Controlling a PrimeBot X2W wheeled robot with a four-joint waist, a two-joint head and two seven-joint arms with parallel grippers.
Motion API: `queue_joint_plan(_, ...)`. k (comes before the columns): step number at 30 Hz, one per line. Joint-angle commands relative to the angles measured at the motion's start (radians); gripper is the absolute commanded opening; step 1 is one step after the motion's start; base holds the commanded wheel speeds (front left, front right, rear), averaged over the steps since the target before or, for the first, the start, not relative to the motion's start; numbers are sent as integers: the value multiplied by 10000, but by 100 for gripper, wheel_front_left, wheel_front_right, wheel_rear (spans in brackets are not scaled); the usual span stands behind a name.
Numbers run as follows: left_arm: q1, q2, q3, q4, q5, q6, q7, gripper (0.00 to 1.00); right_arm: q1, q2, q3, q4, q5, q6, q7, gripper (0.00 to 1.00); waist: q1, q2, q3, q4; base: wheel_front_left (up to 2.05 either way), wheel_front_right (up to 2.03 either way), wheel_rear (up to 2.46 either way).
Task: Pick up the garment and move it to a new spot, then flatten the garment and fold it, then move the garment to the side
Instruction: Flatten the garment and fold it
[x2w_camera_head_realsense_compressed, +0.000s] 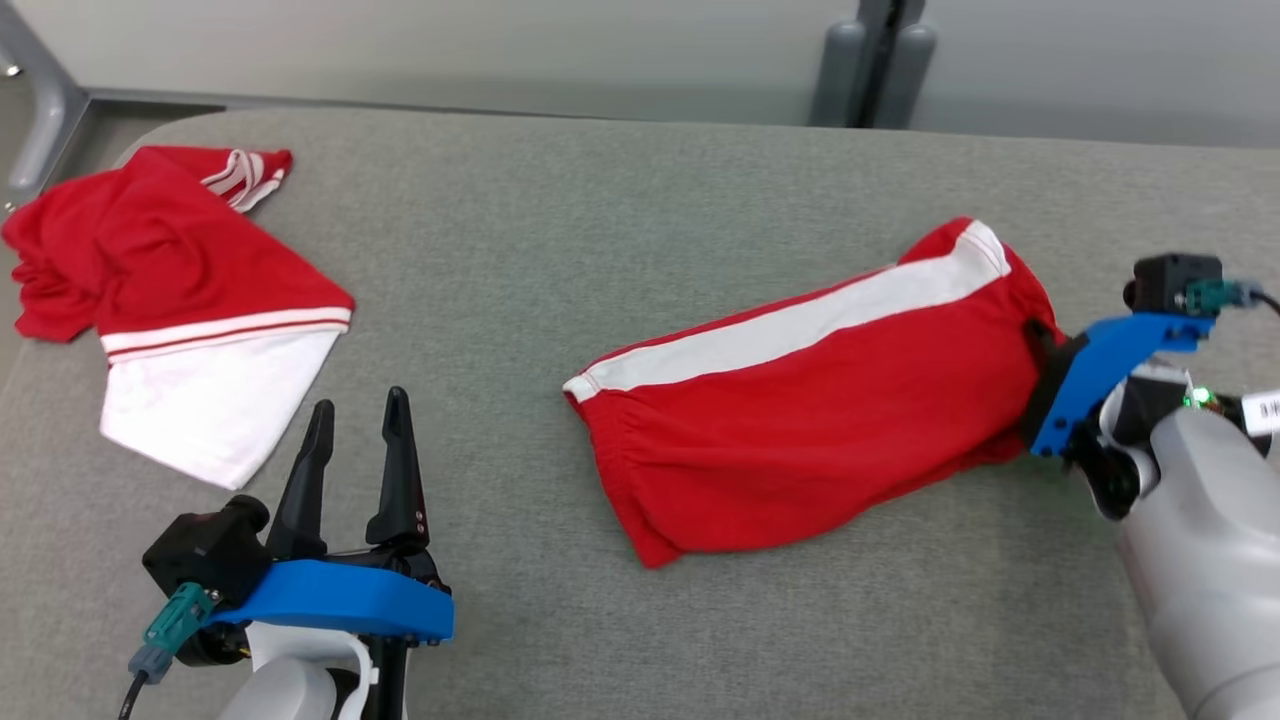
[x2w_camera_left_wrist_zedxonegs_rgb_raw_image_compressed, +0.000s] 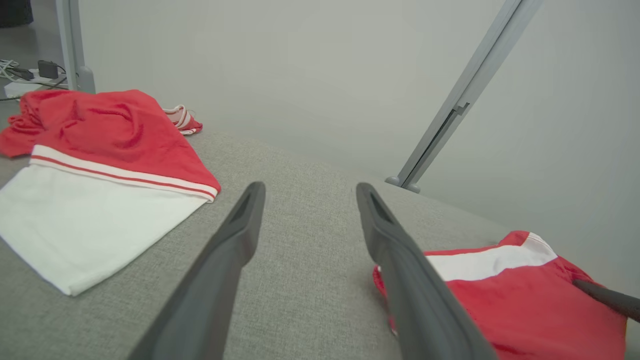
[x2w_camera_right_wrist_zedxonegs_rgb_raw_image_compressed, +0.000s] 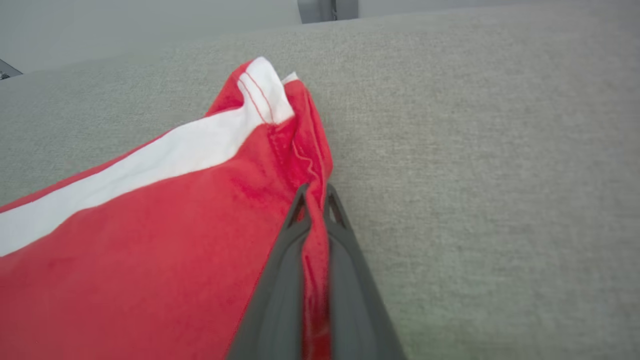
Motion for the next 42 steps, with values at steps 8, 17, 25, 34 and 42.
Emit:
queue_joint_plan(8,288,-58,491,104,374,79,-48,100,2224,-76,-280,-1174,905,1,-1334,0,1,0,-657,-1116,0,0,0)
queue_joint_plan(17,667,-332,737,410,639,-133,-47,100,3862,469,-1362,-2218,645,1,-2159,0,1,0,-998,-1678,0,0,0)
queue_joint_plan(25,776,-557,551,648,779,-328,-48,100,4188,990,-2124,-3021,-213,1,-1763,0,1,0,-1042,-1523,0,0,0)
queue_joint_plan(34,671,-753,306,916,871,-492,-48,100,3182,1515,-1252,-4050,-1064,1,-1182,0,1,0,-1086,-1242,0,0,0)
queue_joint_plan(42,519,-938,173,1065,892,-605,-48,100,2553,1559,2389,-4608,859,1,-696,0,1,0,-1130,-908,0,0,0)
